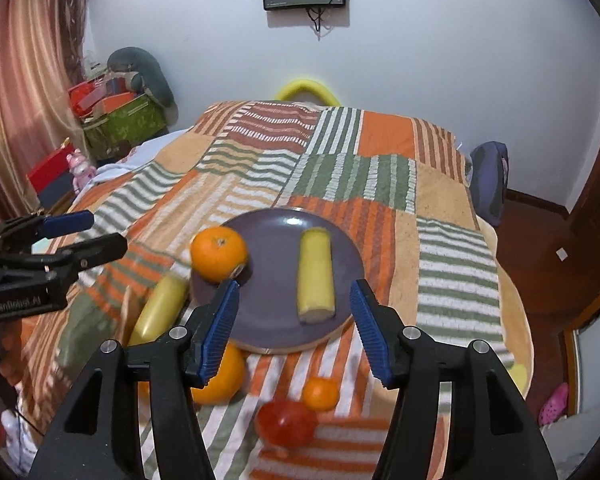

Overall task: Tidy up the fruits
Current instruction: 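Grasp the pink pomelo segment with the left gripper while the right gripper grasps another large orange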

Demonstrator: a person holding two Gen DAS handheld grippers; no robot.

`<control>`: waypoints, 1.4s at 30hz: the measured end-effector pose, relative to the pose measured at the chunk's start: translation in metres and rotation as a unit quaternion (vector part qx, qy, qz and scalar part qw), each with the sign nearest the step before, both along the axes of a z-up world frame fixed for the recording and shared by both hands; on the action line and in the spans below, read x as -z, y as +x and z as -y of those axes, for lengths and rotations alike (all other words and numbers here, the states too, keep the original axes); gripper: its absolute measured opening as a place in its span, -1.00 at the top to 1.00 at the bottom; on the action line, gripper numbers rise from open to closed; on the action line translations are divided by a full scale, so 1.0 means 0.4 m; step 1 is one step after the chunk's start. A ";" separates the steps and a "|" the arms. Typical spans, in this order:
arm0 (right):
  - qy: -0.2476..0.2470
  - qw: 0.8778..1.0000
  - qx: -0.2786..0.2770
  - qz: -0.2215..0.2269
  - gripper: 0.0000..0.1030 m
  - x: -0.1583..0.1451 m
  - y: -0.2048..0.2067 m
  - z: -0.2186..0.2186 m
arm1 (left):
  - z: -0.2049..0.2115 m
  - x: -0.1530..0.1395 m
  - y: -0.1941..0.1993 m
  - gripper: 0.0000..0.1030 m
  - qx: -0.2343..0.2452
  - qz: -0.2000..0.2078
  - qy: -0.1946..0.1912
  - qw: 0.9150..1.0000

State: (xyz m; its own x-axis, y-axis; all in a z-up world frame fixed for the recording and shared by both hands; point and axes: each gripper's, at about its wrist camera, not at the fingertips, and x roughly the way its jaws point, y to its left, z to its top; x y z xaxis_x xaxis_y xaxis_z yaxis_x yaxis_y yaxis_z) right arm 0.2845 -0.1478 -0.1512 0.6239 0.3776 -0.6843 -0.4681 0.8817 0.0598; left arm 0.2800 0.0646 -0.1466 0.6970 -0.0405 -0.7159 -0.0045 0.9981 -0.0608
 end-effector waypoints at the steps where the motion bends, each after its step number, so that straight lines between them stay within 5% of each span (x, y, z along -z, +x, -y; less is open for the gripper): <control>1: 0.003 1.000 0.000 -0.004 -0.06 0.005 -0.010 0.000 | -0.005 0.001 -0.013 -0.43 0.000 -0.002 -0.001 1.000; 14: 0.011 0.998 -0.022 -0.057 -0.06 0.093 -0.083 -0.058 | -0.059 0.066 -0.112 -0.43 -0.011 -0.037 0.005 0.999; 28: 0.005 0.994 -0.043 -0.100 -0.07 0.164 -0.077 -0.102 | -0.039 0.219 -0.100 -0.42 0.006 -0.104 -0.008 0.994; 34: -0.002 0.992 -0.052 -0.116 -0.07 0.191 -0.069 -0.121 | -0.106 0.219 -0.135 -0.55 -0.009 -0.102 -0.019 0.995; 42: -0.002 0.992 -0.048 -0.116 -0.32 0.209 -0.055 -0.139 | -0.184 0.226 -0.153 -0.55 -0.050 -0.109 -0.015 0.993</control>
State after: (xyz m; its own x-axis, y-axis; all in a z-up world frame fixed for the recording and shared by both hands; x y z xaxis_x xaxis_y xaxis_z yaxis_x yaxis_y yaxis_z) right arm 0.2624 -0.0923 -0.2347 0.4105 0.4246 -0.8070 -0.5229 0.8346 0.1732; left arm 0.2186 0.1380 -0.2372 0.5278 -0.0031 -0.8493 -0.1191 0.9898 -0.0776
